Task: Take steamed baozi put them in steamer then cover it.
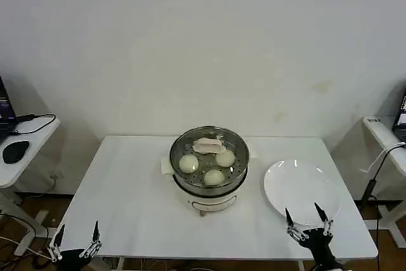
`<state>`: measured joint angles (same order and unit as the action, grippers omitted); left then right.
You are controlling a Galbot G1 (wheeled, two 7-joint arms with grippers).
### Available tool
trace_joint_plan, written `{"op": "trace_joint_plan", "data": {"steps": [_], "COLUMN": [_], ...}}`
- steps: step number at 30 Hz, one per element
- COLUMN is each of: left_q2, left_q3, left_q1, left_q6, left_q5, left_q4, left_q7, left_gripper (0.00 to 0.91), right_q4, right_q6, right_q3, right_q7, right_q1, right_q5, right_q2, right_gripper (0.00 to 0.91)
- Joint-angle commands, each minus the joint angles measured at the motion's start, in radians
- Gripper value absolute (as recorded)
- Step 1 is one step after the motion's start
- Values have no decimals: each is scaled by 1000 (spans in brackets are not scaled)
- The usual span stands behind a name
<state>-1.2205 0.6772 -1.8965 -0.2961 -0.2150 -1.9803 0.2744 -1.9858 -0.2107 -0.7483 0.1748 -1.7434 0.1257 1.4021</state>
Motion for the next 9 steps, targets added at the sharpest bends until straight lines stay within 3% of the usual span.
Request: {"op": "trace_joint_plan", "data": {"steps": [1,9], "left_q2": [2,6], "left_q3": [18,20], "left_q1": [-66,-48], "left_q6": [-20,41], "left_q5": [-40,-29], "left_q4": [20,-4], "left_q7": [1,-20], "left_gripper": [907,907], "right_q4": [-19,-52], "right_q6": [23,75], "right_q3": [27,43], "right_q7": [-3,-14], "right_q1": [-13,-31], "right_q5": [1,3], "right_q2": [-4,-3], "right_gripper": [907,907]}}
